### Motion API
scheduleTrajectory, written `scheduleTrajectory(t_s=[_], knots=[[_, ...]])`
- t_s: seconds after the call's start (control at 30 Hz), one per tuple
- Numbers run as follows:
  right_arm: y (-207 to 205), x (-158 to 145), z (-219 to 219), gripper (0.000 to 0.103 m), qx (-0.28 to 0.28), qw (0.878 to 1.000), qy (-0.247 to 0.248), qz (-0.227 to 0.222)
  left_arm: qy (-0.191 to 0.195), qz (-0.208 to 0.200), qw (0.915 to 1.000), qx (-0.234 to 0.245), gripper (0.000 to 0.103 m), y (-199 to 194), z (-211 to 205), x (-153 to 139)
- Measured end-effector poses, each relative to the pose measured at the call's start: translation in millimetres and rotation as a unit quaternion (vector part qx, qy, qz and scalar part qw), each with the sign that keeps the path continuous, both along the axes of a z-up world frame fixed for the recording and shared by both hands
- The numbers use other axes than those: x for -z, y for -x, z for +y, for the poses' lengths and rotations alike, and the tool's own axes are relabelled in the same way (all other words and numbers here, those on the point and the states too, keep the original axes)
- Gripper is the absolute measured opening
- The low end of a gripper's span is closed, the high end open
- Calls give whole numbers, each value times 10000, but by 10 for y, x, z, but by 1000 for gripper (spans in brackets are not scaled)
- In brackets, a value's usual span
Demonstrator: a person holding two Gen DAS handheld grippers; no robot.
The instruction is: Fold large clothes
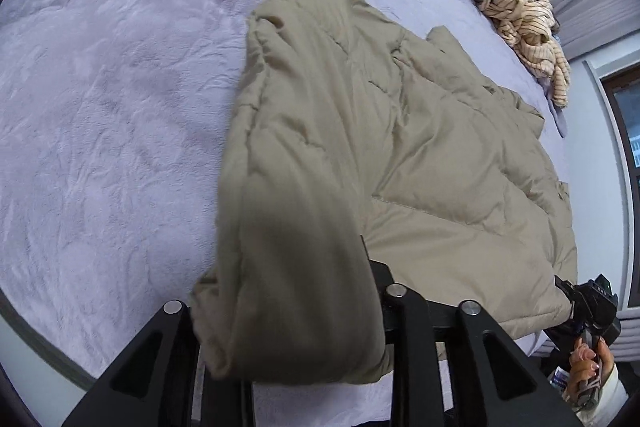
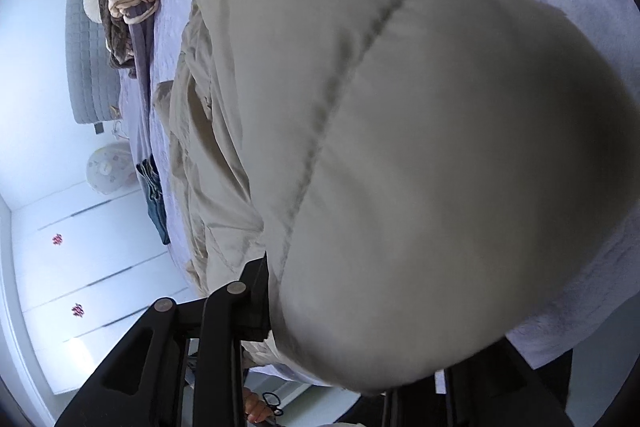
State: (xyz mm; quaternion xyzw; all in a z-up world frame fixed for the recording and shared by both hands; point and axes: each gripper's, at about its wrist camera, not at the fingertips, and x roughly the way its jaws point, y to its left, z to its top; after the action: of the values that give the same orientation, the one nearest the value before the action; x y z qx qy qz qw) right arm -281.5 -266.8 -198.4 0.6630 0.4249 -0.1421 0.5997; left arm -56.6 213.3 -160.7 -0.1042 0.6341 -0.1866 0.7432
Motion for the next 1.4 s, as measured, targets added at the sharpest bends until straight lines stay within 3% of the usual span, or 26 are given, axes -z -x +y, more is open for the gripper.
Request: scheduleTrajectory(t_s=[0.13, 0.27, 0.37, 0.47, 0.53, 0.6, 0.67, 0.7, 0.8, 0.87, 1.03, 1.13, 1.2, 1.23, 1.27, 1.4], knots=[[-6, -174, 10, 40, -705, 9970, 307, 74, -334, -79, 9991, -265, 35, 92, 245, -204], [77, -319, 94, 40, -1221, 9914, 471, -19, -1027, -593, 9912, -589, 35, 197, 456, -473], [87, -414, 214, 40, -1779, 9829, 392, -277, -1102, -821, 9864, -901, 35, 226, 660, -588], [-33, -509, 338, 40, -2329, 9693, 84, -783, -1076, -735, 9885, -761, 35, 113, 566, -525], [-110, -612, 400, 40, -2529, 9620, 201, -1008, -1149, -680, 9900, -450, 35, 41, 385, -391], [-187, -691, 384, 40, -2481, 9612, 388, -1141, -1445, -412, 9885, -184, 35, -32, 209, -119], [-229, -719, 294, 40, -2222, 9674, 756, -955, -1596, -12, 9871, -113, 49, -91, 174, 152], [-259, -711, 234, 40, -2083, 9705, 944, -767, -1598, 41, 9869, -212, 50, -108, 197, 191], [-303, -603, 38, 40, -1766, 9743, 1395, -44, -1587, 67, 9870, -257, 50, -135, 226, 134], [-171, -476, -83, 37, -1553, 9782, 1366, 201, -1641, 20, 9861, -243, 50, -126, 242, 66], [-1, -408, -176, 38, -1270, 9856, 1109, 154, -1672, -158, 9850, -404, 50, -84, 291, -203], [-53, -532, -98, 48, -1448, 9819, 1222, 59, -1592, -325, 9858, -433, 50, -35, 253, -380], [-177, -633, -30, 52, -1603, 9784, 1306, -23, -1596, -435, 9854, -397, 69, -1, 183, -472], [-216, -677, 23, 53, -1693, 9763, 1350, -55, -1631, -543, 9843, -397, 92, 27, 159, -529], [-250, -712, 82, 55, -1777, 9743, 1382, -88, -1682, -690, 9825, -403, 99, 64, 116, -584], [-252, -804, 216, 62, -2059, 9671, 1489, -146, -1628, -817, 9827, -335, 99, 198, -12, -729]])
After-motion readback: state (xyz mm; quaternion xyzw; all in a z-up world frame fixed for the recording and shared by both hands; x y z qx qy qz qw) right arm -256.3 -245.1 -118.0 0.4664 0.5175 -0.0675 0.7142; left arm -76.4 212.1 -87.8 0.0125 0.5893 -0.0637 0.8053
